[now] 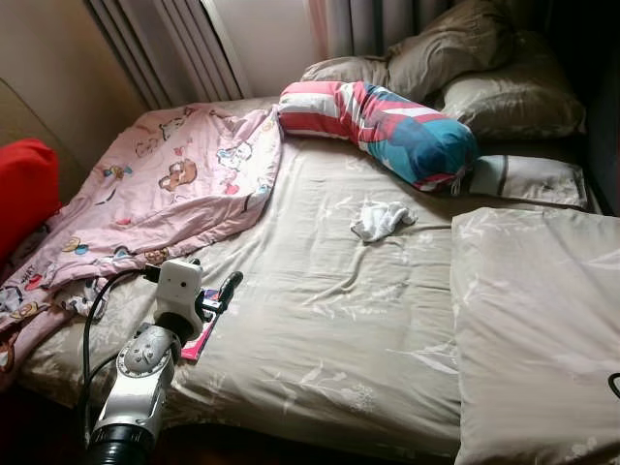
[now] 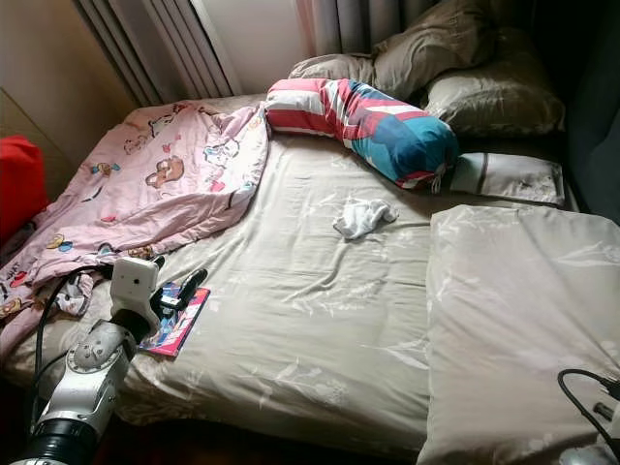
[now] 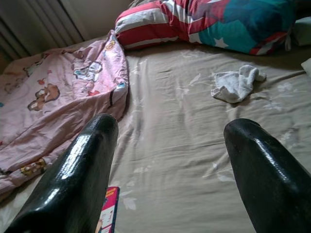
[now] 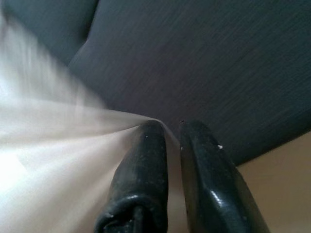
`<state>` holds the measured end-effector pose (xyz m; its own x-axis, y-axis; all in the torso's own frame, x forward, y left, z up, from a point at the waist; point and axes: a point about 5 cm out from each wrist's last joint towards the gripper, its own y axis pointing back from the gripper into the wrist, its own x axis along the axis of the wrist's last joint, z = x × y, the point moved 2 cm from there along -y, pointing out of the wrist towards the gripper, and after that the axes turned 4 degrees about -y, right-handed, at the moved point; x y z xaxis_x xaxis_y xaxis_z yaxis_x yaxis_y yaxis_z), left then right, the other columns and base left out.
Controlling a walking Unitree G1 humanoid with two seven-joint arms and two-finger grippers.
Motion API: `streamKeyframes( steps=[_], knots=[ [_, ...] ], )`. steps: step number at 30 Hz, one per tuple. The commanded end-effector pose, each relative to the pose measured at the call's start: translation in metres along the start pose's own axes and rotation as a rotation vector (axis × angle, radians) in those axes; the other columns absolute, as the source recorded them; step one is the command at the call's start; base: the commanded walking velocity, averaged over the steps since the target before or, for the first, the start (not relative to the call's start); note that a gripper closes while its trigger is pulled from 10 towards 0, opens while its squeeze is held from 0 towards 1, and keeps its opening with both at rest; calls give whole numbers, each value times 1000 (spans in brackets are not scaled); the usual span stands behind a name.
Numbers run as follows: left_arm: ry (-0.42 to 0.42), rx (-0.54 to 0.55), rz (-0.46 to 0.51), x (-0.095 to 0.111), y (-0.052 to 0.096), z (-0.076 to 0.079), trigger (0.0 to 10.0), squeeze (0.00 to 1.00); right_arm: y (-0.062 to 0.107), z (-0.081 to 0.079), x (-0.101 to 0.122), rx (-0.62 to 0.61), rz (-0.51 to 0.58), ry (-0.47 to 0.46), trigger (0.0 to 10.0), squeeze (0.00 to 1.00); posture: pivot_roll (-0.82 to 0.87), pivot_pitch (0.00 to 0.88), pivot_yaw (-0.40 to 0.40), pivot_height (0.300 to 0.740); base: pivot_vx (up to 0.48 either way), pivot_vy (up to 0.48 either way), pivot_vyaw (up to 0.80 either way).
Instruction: Clean up the room
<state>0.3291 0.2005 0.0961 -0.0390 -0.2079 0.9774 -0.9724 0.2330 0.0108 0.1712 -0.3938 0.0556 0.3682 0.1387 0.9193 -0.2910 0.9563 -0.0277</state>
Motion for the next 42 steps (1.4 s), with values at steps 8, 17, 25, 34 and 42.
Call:
streamKeyframes(
  steps=[8,17,25,34,42],
  knots=[
    [9,-23,-22,-7,2,6,10000,0,2,3,53,-61,303,40,10000,0,-96,48,147,740,0,0,0],
    [110,124,-124,-38,8,-13,10000,0,62,-120,16,708,-55,-159,10000,0,-82,6,80,740,0,0,0],
    [202,288,-407,-104,51,-19,10000,0,125,-155,-36,1079,-295,26,10000,0,-27,0,7,740,0,0,0],
    [269,354,-675,-155,100,9,10000,0,170,-152,-74,1297,-438,205,10000,0,13,0,-36,740,0,0,0],
    [256,310,-789,-171,119,27,10000,0,188,-140,-97,1271,-549,214,10000,0,12,0,-2,740,0,0,0]
  ],
)
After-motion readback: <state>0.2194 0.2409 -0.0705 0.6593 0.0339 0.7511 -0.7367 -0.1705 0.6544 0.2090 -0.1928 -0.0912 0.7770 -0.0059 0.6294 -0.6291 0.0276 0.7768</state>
